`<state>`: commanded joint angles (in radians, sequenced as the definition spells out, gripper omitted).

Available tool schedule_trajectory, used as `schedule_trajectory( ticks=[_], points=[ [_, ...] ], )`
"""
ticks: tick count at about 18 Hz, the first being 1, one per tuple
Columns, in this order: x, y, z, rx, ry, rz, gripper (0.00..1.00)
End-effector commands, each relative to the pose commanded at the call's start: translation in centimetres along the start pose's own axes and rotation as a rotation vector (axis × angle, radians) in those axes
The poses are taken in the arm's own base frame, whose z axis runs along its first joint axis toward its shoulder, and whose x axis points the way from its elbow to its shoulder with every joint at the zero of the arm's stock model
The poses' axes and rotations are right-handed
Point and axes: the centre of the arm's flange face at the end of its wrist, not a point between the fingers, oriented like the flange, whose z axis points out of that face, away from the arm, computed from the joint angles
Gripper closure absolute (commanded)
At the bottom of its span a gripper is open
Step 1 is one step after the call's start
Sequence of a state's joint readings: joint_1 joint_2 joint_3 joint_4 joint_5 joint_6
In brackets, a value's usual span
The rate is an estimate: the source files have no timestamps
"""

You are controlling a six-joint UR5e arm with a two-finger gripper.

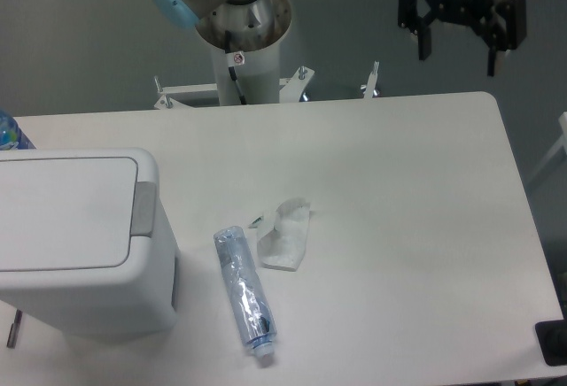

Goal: Open the trash can
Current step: 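Move the open gripper across the table to above the trash bin lid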

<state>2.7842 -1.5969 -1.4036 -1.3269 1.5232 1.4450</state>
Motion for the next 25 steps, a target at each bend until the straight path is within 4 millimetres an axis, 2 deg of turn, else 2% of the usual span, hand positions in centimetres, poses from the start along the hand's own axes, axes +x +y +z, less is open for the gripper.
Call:
schedule_trajectory(
  ticks=[6,9,11,17,25],
  points=[
    [-0.3,-0.6,0.0,0.008,-0.006,0.007,0.00],
    [-0.7,-1.6,1.0,0.027,0.000,0.014,0.00],
    [-0.7,-1.9,1.1,0.035,0.000,-0.058,0.00],
    [0.3,-6.1,1.7,0.088,-0.020,-0.261,0.00],
    [4.3,-14.1,3.2,0.121,0.065,-0.484,0.00]
  ],
)
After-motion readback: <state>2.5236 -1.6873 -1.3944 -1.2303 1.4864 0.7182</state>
